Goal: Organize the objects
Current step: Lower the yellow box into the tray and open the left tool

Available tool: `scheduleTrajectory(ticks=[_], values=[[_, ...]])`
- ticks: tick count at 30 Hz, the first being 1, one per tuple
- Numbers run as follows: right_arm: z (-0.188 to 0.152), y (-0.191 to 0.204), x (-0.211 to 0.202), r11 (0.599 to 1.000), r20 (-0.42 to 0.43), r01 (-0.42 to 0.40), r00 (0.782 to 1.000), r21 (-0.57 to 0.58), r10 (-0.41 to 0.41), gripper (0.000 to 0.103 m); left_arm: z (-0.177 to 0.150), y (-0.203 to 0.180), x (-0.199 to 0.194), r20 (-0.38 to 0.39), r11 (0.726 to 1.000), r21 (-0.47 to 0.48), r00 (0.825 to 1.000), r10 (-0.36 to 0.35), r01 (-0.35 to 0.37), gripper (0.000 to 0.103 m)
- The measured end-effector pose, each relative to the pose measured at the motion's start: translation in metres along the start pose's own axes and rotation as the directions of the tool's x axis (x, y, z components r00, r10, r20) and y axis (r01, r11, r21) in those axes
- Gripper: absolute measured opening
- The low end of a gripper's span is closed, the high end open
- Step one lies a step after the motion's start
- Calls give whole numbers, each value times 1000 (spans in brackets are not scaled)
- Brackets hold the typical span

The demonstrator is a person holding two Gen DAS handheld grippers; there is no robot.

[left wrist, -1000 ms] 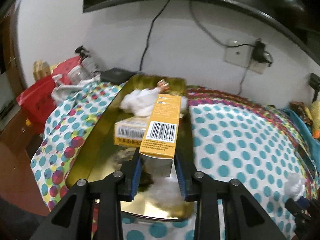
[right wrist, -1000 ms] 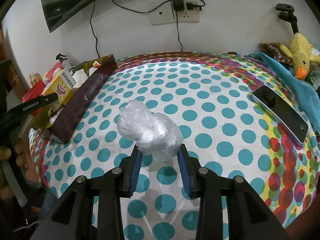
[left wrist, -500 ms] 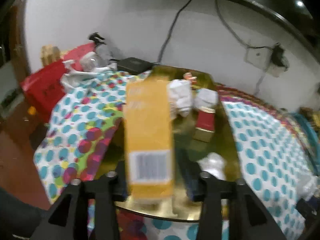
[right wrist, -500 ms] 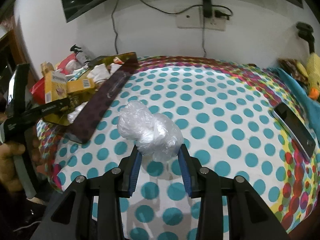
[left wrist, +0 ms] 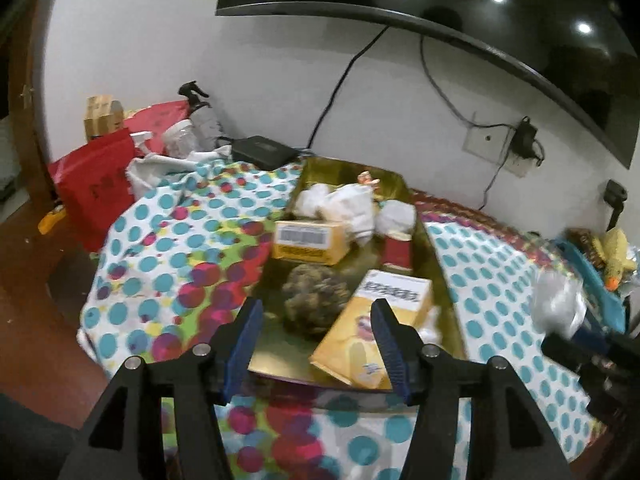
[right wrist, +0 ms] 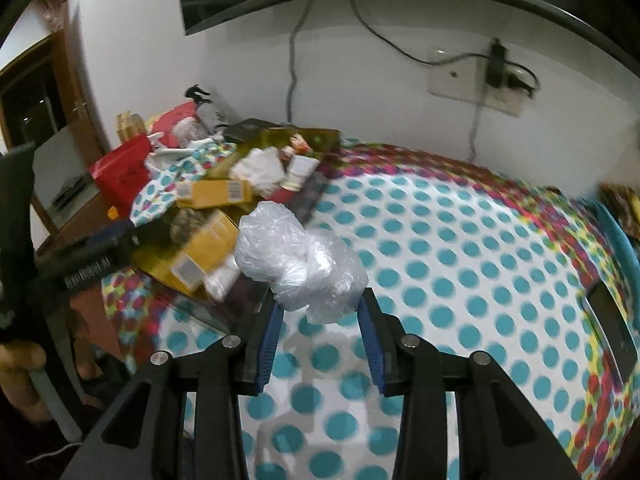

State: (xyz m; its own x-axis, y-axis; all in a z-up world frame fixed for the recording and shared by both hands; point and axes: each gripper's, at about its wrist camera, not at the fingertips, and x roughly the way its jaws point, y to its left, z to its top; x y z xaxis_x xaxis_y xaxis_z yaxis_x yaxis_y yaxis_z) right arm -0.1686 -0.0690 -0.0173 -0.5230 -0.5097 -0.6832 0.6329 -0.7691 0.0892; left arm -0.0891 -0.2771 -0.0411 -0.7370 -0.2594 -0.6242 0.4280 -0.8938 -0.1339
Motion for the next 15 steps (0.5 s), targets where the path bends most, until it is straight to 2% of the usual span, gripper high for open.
scheduleTrajectory(ticks=[10, 15], values=[[50, 52, 18, 995, 22, -16, 1000, -101, 18, 37, -11, 25, -18, 2, 999, 6, 999, 51, -51, 58], [75, 59, 32, 996, 13, -9, 1000, -93, 11, 37, -15, 30, -27, 12, 998, 21, 998, 65, -65, 58]])
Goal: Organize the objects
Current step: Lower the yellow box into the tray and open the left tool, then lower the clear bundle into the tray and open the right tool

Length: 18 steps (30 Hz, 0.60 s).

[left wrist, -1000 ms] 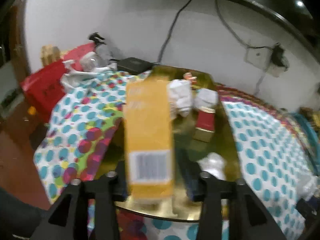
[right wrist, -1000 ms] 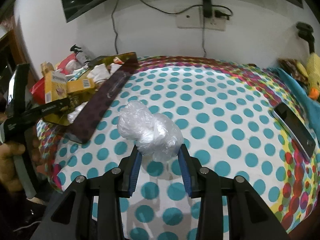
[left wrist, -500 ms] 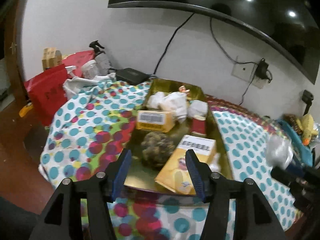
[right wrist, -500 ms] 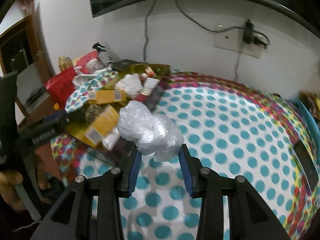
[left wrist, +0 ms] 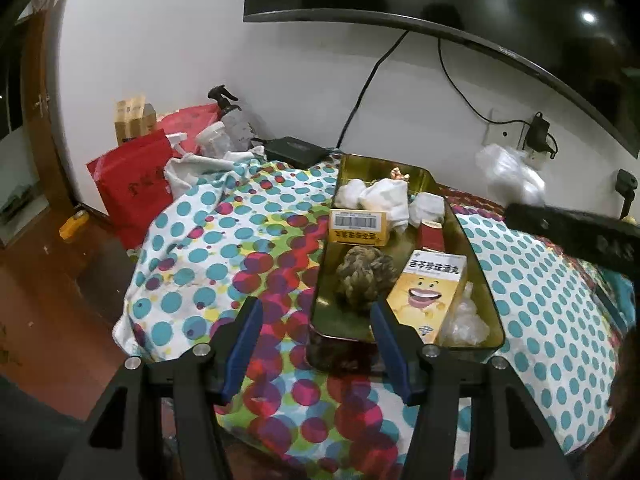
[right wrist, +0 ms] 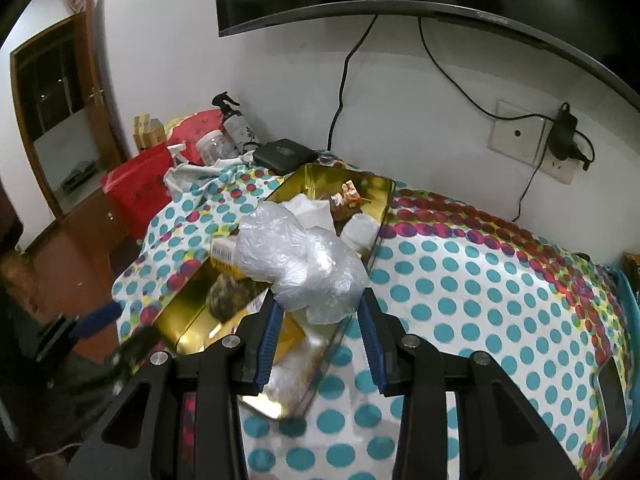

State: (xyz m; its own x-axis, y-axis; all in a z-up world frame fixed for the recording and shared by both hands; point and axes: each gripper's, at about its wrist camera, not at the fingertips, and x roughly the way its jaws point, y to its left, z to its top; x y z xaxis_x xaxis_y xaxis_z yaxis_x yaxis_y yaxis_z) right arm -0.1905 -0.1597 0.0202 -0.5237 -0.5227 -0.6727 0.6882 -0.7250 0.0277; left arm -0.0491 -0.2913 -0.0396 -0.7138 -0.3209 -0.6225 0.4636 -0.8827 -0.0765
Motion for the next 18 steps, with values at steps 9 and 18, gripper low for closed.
scheduleTrajectory(ticks=[9, 18], values=[[13, 31, 43, 998, -78, 28, 996, -50, -31, 37, 1, 9, 9, -22, 1000, -11, 1000, 16, -16, 57], [22, 44, 73, 993, -114, 75, 990, -87, -85, 39, 1, 7, 11, -12, 1000, 2, 1000, 25, -25, 58]])
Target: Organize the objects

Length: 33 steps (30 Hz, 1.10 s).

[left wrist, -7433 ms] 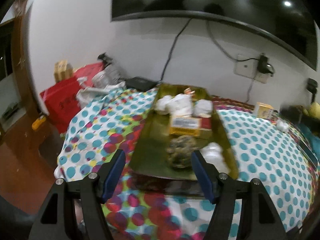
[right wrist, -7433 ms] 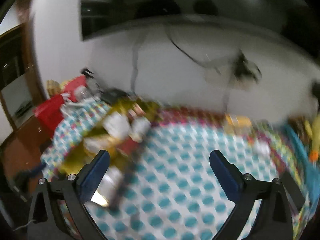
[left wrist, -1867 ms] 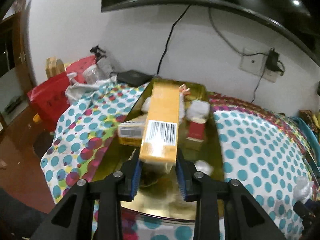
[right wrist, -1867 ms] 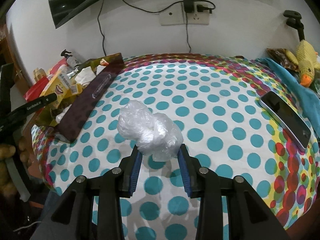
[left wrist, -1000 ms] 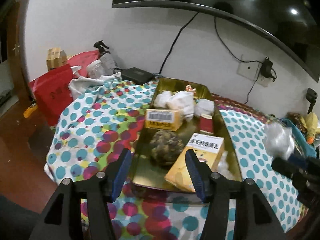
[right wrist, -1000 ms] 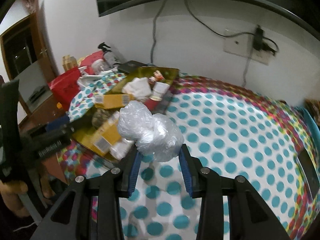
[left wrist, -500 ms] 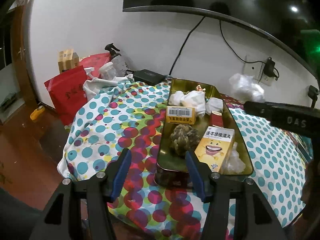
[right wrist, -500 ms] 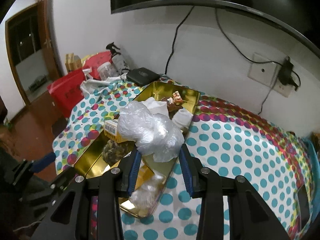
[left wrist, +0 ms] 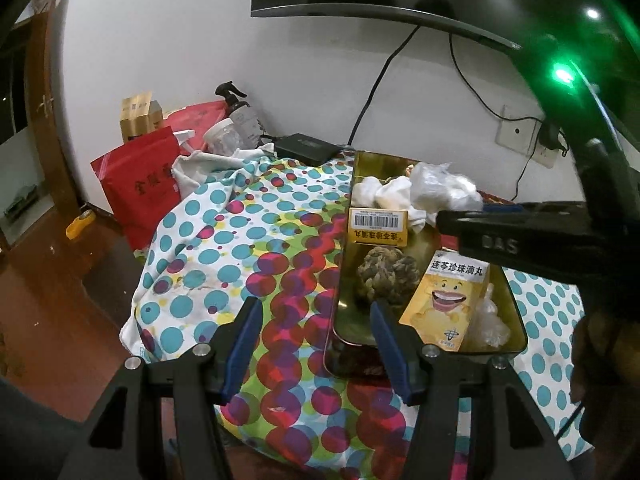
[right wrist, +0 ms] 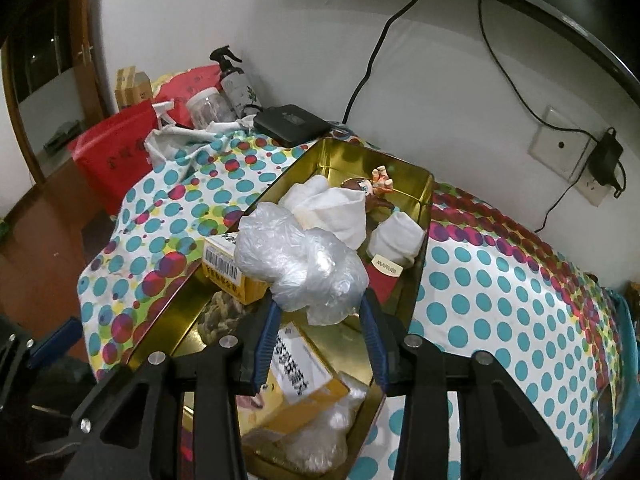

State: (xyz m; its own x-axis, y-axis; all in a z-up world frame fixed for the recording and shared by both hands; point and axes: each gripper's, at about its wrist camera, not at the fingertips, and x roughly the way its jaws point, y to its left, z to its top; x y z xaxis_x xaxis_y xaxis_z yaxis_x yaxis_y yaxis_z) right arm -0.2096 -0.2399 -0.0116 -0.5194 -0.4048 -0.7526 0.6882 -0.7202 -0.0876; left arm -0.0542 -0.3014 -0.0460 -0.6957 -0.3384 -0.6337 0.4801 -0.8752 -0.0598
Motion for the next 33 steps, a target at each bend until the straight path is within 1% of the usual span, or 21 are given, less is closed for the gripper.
scheduleTrajectory(ticks=[8, 9, 11, 12, 13, 16, 18, 20, 21, 24, 27, 29, 31, 32, 33], values=[[7, -4, 11, 1000, -11, 12, 1000, 9, -12, 42, 0, -1, 0, 4, 1000, -1, 1000, -1, 1, 57], [8, -5, 12, 1000, -10, 10, 1000, 11, -10, 44, 0, -1, 0, 4, 1000, -1, 1000, -1, 1, 57], [8, -5, 13, 1000, -12, 17, 1000, 10, -17, 55, 0, -2, 1, 2, 1000, 1, 1000, 0, 0, 57], [8, -6, 13, 1000, -8, 27, 1000, 9, -27, 72, 0, -2, 0, 1, 1000, 0, 1000, -2, 2, 57], [8, -7, 11, 999, -1, 36, 999, 13, -36, 81, 0, -2, -1, 2, 1000, -1, 1000, -3, 3, 57], [9, -8, 6, 999, 17, 39, 999, 19, -40, 82, 0, -2, -2, 8, 1000, -1, 1000, -1, 1, 57], [9, -10, 0, 999, 23, 42, 999, 26, -42, 84, 1, -3, -4, 17, 1000, -1, 1000, 0, 0, 57], [6, -13, -13, 998, 54, 33, 998, 48, -35, 86, 2, -3, -7, 27, 1000, -1, 1000, 1, -1, 57], [3, -15, -23, 998, 76, 34, 996, 57, -38, 87, 3, -4, -9, 34, 1000, 0, 999, 0, 0, 57], [-13, -25, -54, 995, 142, 42, 988, 89, -54, 100, 5, -10, -17, 57, 1000, 8, 998, 7, -7, 57], [-39, -35, -84, 993, 193, 60, 978, 100, -79, 102, 4, -22, -25, 72, 999, 30, 997, 14, -16, 58], [-60, -43, -100, 992, 206, 73, 974, 102, -93, 103, 6, -31, -30, 79, 999, 43, 997, 22, -25, 57], [-84, -53, -117, 989, 218, 80, 970, 127, -107, 103, 7, -40, -37, 101, 999, 41, 995, 24, -28, 57], [-94, -58, -123, 988, 215, 74, 971, 136, -102, 103, 8, -44, -39, 98, 999, 43, 995, 30, -34, 63], [-104, -64, -129, 986, 213, 71, 972, 152, -103, 103, 8, -50, -42, 99, 998, 39, 994, 44, -48, 85]])
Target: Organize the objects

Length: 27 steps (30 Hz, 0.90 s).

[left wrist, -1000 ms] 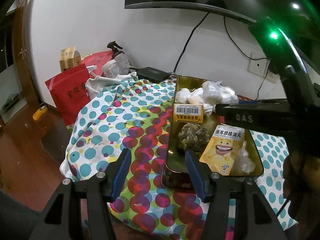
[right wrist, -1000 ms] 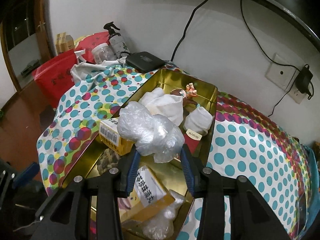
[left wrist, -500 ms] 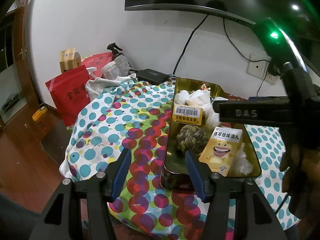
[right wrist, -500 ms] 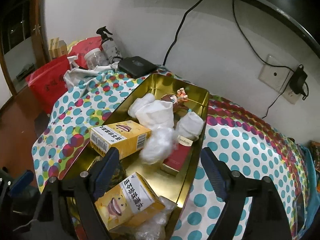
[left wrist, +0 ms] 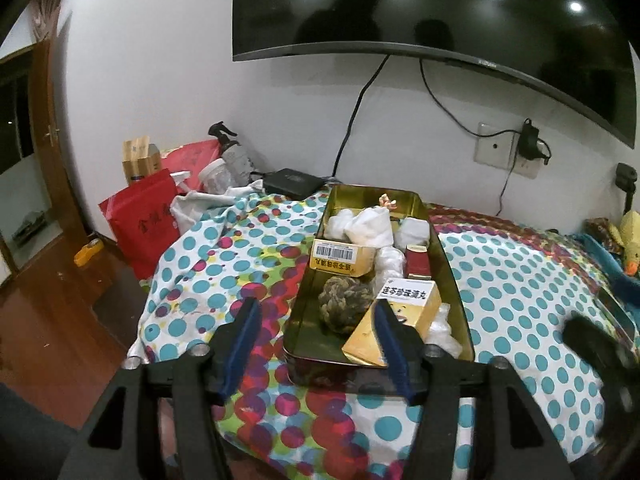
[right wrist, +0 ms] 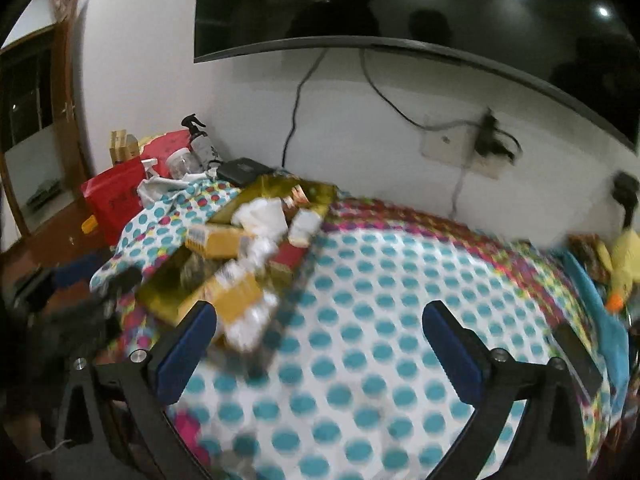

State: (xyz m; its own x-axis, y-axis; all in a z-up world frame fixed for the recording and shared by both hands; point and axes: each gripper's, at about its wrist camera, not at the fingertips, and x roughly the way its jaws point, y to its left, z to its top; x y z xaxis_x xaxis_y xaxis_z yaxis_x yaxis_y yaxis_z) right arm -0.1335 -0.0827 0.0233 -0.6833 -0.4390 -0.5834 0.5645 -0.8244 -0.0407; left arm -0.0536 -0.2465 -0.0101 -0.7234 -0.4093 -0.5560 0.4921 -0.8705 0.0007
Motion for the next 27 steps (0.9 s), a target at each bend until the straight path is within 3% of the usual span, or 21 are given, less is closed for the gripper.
scheduleTrajectory(ticks=[2, 7, 11, 15, 27], values=[[-17, -19, -19, 999, 9, -4, 1000, 48, 3, 103, 1, -7, -6, 20, 1000, -6, 1000, -5, 5, 95], [-46, -61, -57, 990, 21, -4, 1000, 137, 2, 103, 5, -21, -23, 66, 999, -10, 997, -32, 33, 95], [-61, -70, -87, 992, 53, 4, 999, 123, -10, 103, 2, -34, -37, 71, 996, 33, 993, -91, 89, 95], [-71, -73, -106, 993, 76, -4, 997, 114, -5, 103, -3, -42, -41, 65, 998, 38, 996, -54, 52, 95], [-88, -76, -107, 996, 40, 22, 999, 91, -26, 103, -8, -66, -27, 28, 996, 75, 998, -58, 55, 95]])
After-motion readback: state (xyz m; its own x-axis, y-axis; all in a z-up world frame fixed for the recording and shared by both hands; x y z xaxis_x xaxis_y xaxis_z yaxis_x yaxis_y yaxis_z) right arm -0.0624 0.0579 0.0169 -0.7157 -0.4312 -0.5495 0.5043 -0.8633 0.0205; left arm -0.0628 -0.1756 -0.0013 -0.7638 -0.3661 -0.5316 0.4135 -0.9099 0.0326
